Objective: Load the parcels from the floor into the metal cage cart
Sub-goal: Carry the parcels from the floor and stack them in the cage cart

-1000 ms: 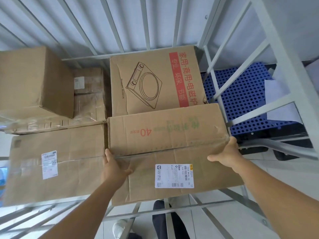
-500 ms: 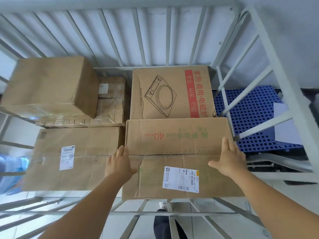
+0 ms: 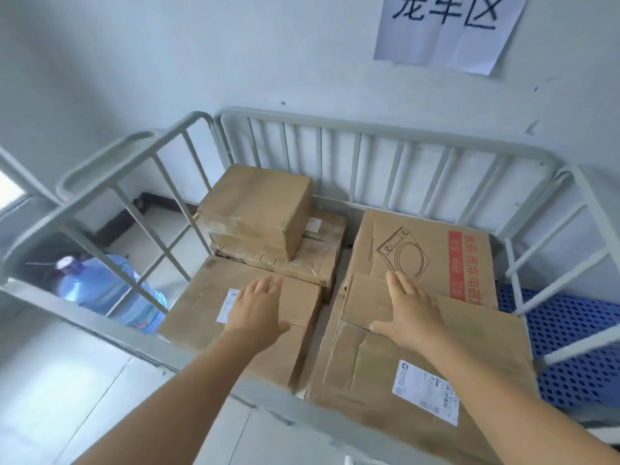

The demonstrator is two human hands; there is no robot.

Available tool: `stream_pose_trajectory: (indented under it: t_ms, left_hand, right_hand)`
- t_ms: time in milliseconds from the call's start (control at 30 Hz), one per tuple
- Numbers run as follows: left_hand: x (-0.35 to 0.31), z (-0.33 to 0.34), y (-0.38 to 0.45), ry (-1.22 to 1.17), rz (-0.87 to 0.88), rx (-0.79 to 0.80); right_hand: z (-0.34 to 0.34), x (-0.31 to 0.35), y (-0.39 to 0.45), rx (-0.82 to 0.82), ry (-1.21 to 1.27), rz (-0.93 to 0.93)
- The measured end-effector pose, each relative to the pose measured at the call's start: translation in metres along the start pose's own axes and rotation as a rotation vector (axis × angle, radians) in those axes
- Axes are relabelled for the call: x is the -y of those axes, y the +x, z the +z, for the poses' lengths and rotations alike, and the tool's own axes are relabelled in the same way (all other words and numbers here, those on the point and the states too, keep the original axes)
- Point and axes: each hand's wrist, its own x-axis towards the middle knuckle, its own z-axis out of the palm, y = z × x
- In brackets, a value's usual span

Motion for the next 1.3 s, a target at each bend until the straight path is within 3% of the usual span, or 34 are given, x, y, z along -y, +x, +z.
stream_pose_trajectory:
  t_ms: [367, 567, 867, 1300]
  left_hand:
    - [0.127, -0.075, -0.157, -0.054, -0.253, -0.289]
    - [0.184, -0.076, -0.242, -0.103, -0.503, -0.369]
    - [0.237, -0.04, -0.358, -0.187, -0.999, -0.317]
    - [0.227, 0.047, -0.506, -0.412, -1.656, -0.216]
  right_hand:
    - [-0.021, 0.215, -0.059, -0.087, -0.061, -0.426]
    - [-0.007, 0.319, -0.088, -0.016, -0.065, -0.669]
    - [0.058, 0.439, -0.128, 0.12, -0.208, -1.059]
    - [0.162, 0.532, -0.218, 0.361, -0.433, -1.461]
